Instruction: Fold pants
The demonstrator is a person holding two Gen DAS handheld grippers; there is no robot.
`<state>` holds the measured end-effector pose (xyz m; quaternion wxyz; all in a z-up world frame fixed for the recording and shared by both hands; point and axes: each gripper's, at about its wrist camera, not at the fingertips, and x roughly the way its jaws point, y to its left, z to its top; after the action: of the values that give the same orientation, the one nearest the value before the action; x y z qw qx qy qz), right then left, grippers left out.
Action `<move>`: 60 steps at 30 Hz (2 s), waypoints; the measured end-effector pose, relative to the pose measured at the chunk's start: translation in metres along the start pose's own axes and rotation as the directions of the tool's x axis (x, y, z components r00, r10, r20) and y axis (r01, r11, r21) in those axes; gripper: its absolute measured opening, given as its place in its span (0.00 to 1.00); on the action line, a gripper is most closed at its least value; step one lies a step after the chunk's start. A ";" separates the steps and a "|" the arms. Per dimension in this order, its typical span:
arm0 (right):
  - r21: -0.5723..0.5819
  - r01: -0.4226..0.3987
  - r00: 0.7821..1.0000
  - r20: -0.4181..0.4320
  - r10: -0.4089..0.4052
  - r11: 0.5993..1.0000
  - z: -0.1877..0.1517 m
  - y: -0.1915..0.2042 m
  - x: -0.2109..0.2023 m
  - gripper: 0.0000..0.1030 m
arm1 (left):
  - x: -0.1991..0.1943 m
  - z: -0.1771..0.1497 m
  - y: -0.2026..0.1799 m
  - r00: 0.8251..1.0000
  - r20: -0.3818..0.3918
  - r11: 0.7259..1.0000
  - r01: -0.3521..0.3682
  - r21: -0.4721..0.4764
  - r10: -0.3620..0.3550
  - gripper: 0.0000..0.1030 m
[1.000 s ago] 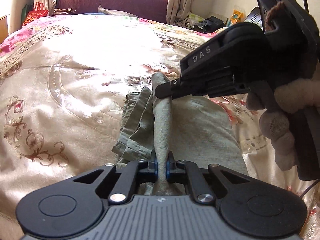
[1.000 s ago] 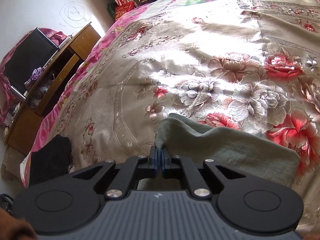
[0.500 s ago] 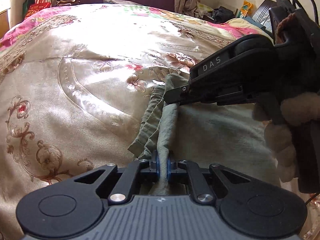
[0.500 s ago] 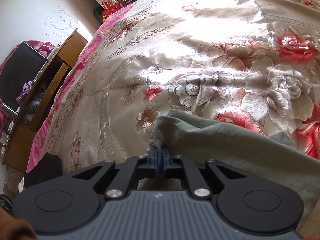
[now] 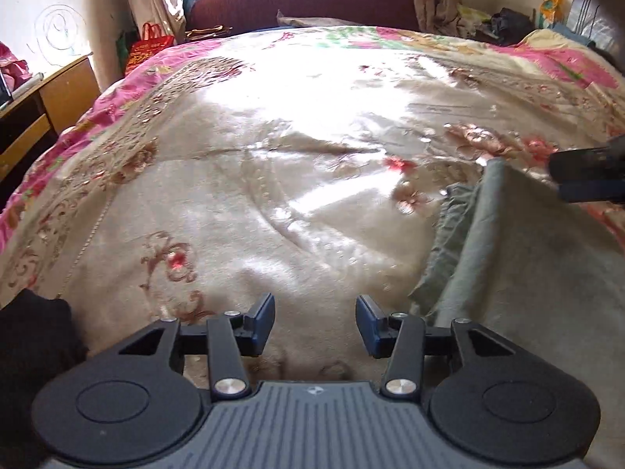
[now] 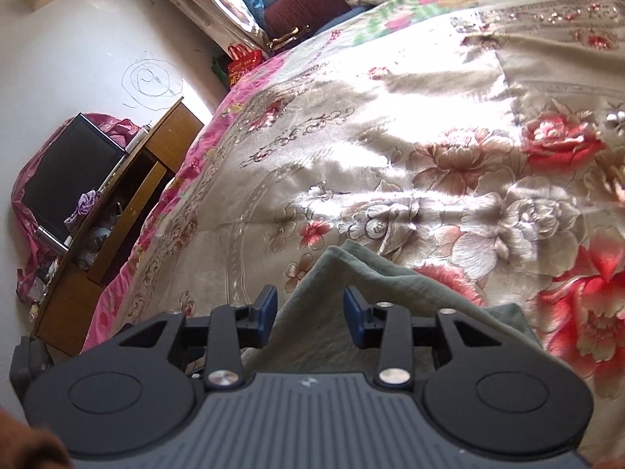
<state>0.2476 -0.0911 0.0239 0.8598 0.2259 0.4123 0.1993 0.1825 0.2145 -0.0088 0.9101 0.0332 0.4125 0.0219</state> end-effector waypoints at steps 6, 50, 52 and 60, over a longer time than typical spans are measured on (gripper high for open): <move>-0.060 0.052 0.996 0.075 -0.047 0.997 -0.019 -0.009 -0.058 0.45 | -0.051 0.004 -0.018 0.990 0.121 0.997 0.073 0.021 -0.075 0.57; 0.401 -0.223 0.968 -0.012 0.249 0.889 -0.095 -0.102 -0.013 0.56 | 0.041 0.030 -0.055 0.970 -0.114 0.920 0.241 0.310 -0.216 1.00; 0.397 -0.241 0.965 0.001 0.262 0.886 -0.093 -0.099 -0.005 0.45 | 0.046 0.029 -0.053 0.964 -0.117 0.930 0.260 0.260 -0.237 1.00; 0.382 -0.192 0.975 -0.030 0.220 0.904 -0.079 -0.117 -0.027 0.09 | 0.020 0.013 -0.073 0.914 -0.188 0.918 0.382 0.109 -0.358 0.58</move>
<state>0.1868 -0.1837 -0.0683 0.7589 0.4215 0.4476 0.2144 0.2066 0.1421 -0.0210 0.8558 0.0178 0.4854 -0.1781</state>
